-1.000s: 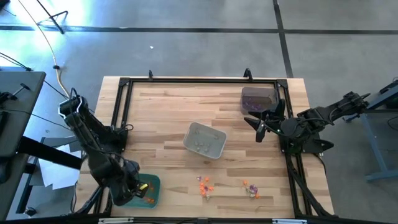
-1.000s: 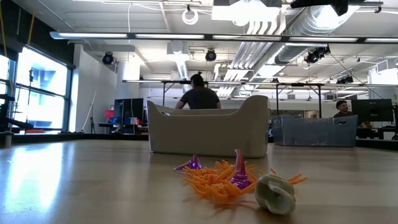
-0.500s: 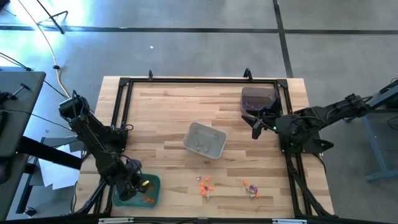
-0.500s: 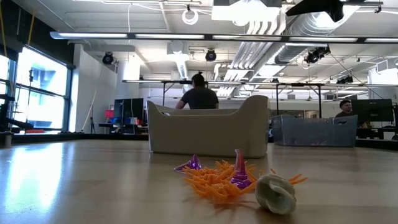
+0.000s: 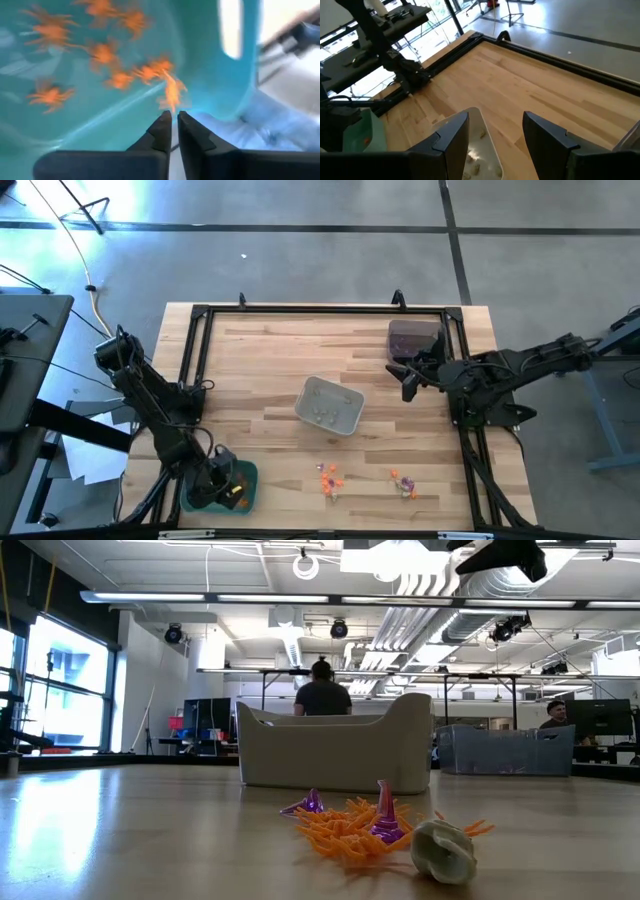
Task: Sort Halloween decoration
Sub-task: Put the orange spider toy into the green bin
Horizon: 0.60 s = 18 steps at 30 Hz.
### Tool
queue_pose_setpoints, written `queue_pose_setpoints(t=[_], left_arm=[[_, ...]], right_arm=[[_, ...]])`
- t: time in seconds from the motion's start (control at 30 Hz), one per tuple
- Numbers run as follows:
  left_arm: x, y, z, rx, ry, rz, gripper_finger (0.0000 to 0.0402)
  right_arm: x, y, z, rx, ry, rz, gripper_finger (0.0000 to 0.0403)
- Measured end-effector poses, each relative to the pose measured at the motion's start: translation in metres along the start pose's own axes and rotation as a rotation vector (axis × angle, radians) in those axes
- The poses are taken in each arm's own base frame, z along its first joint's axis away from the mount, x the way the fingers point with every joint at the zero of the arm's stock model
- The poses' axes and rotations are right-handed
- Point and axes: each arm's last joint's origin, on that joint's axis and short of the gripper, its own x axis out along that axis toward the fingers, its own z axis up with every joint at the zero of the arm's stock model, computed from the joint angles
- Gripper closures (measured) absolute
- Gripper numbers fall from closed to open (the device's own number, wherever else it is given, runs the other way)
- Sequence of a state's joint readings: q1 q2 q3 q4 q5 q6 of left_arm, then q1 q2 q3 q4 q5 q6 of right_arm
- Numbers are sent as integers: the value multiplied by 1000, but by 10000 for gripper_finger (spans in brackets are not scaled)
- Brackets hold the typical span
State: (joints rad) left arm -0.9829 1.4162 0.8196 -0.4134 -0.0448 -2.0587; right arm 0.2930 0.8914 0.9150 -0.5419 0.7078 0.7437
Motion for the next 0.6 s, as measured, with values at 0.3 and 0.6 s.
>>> queue_pose_setpoints(t=[0.3,0.6], left_arm=[[0,2,3,126,-60,5,326],[-10,-29,-1,195,-250,-352,328]], right_arm=[[2,-1,1,7,17,11,221],[2,-1,0,53,20,12,221]])
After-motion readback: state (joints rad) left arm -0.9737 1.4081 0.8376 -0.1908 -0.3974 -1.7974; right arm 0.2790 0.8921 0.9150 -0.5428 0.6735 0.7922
